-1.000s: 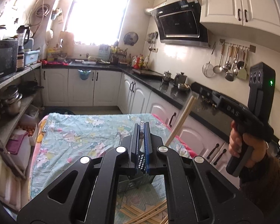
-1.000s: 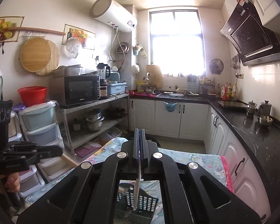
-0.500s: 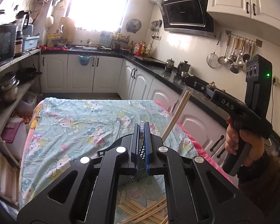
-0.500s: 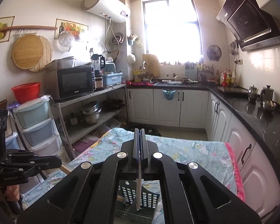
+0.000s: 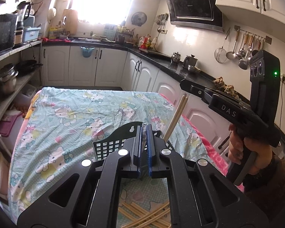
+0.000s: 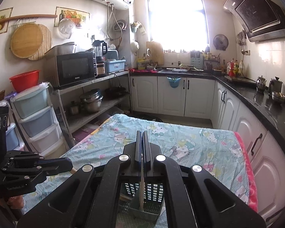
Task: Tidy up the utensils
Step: 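Open both grippers to drop the chopsticks upright into the green basket, then withdraw both open grippers from the basket toward the remaining chopsticks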
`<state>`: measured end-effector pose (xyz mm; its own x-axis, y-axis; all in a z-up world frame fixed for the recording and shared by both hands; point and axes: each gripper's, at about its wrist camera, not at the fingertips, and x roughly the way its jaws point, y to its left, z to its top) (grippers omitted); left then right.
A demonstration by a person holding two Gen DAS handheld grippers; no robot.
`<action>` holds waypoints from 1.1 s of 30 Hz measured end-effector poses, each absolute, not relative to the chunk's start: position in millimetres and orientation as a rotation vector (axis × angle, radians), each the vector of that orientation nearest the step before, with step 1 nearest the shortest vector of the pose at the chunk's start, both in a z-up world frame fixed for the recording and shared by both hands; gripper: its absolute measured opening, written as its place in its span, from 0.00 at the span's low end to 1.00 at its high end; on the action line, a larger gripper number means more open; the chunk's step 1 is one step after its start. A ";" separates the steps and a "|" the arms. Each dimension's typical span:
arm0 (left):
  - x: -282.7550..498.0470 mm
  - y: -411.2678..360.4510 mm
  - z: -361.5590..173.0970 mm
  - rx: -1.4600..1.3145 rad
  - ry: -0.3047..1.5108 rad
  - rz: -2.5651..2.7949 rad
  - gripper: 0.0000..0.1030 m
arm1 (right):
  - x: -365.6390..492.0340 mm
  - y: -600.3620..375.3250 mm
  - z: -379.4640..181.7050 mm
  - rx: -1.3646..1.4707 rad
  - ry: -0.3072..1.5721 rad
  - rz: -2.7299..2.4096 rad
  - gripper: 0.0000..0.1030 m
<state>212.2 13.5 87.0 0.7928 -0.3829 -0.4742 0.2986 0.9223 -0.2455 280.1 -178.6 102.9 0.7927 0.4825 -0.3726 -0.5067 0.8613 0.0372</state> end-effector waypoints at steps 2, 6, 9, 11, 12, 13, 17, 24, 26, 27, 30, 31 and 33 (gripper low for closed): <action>213.3 13.5 83.4 -0.163 0.546 -0.365 0.02 | 281.0 -176.8 98.6 -0.068 0.389 0.532 0.01; 214.8 13.1 80.5 -0.164 0.546 -0.365 0.03 | 280.5 -173.9 92.0 -0.072 0.396 0.531 0.02; 215.9 12.9 77.2 -0.169 0.548 -0.364 0.02 | 281.6 -172.3 88.4 -0.078 0.400 0.524 0.02; 216.4 12.7 74.8 -0.175 0.549 -0.359 0.03 | 282.3 -172.3 86.2 -0.077 0.405 0.521 0.10; 216.4 13.2 74.0 -0.177 0.549 -0.358 0.03 | 283.0 -172.5 85.9 -0.075 0.407 0.519 0.16; 216.1 13.2 73.6 -0.179 0.548 -0.354 0.05 | 282.7 -173.1 85.0 -0.076 0.406 0.514 0.28; 212.8 18.7 74.0 -0.197 0.531 -0.338 0.28 | 277.7 -176.3 82.0 -0.093 0.391 0.500 0.38; 201.3 29.1 81.1 -0.224 0.492 -0.310 0.55 | 263.9 -183.0 82.8 -0.117 0.358 0.482 0.56; 195.3 32.1 84.7 -0.228 0.472 -0.301 0.64 | 260.2 -186.2 83.4 -0.115 0.354 0.482 0.62; 192.7 33.1 85.8 -0.228 0.464 -0.294 0.69 | 258.4 -187.5 83.6 -0.113 0.352 0.479 0.63; 184.6 37.4 88.3 -0.234 0.445 -0.277 0.78 | 254.1 -192.3 83.9 -0.104 0.348 0.477 0.66; 183.1 38.5 88.9 -0.237 0.442 -0.273 0.80 | 252.5 -194.0 83.9 -0.102 0.348 0.476 0.67; 178.6 40.8 89.5 -0.240 0.435 -0.266 0.85 | 249.9 -196.1 84.3 -0.100 0.346 0.475 0.69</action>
<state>178.6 40.8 89.5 0.8732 -0.3031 -0.3816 0.2011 0.9374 -0.2843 249.9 -196.1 84.3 0.8322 0.4307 -0.3493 -0.4643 0.8856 -0.0141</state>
